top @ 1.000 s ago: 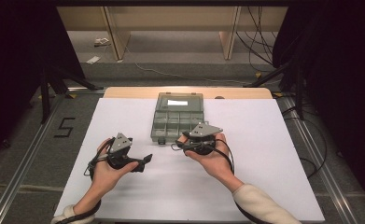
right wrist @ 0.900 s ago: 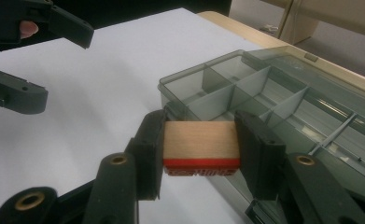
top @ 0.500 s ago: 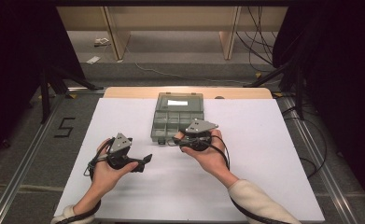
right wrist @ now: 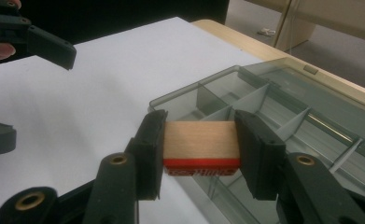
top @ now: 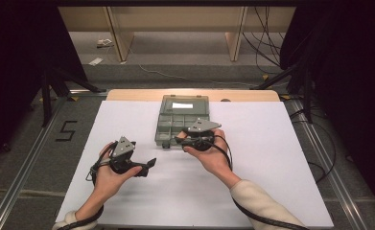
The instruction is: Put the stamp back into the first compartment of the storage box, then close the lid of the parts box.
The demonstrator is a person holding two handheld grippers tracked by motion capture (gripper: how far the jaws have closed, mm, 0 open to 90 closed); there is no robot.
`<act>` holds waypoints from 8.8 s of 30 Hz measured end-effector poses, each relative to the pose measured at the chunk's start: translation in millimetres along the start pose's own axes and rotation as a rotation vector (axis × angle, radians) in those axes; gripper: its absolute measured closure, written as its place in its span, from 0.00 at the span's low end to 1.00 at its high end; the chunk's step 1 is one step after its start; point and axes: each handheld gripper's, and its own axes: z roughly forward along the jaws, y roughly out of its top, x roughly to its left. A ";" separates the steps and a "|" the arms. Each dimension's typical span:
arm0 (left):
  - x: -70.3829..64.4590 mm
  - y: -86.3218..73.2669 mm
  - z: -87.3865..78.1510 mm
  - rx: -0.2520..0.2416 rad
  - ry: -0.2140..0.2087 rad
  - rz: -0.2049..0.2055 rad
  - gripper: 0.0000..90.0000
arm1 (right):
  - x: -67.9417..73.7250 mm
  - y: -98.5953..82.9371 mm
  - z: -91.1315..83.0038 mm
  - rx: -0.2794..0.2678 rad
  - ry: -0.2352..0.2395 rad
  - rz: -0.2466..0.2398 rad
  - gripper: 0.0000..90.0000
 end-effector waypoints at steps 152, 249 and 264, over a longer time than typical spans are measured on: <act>-0.3 -1.6 0.5 -0.002 -0.019 -0.004 0.00 | -37.1 54.3 122.9 0.156 -0.089 0.060 0.50; 3.6 -2.2 -0.5 -0.014 -0.023 -0.029 0.01 | -26.7 -62.0 -91.1 -0.042 -0.022 0.087 0.28; 7.4 0.8 2.4 -0.007 -0.014 -0.063 0.03 | -26.3 -74.7 -94.2 -0.034 0.015 0.089 0.27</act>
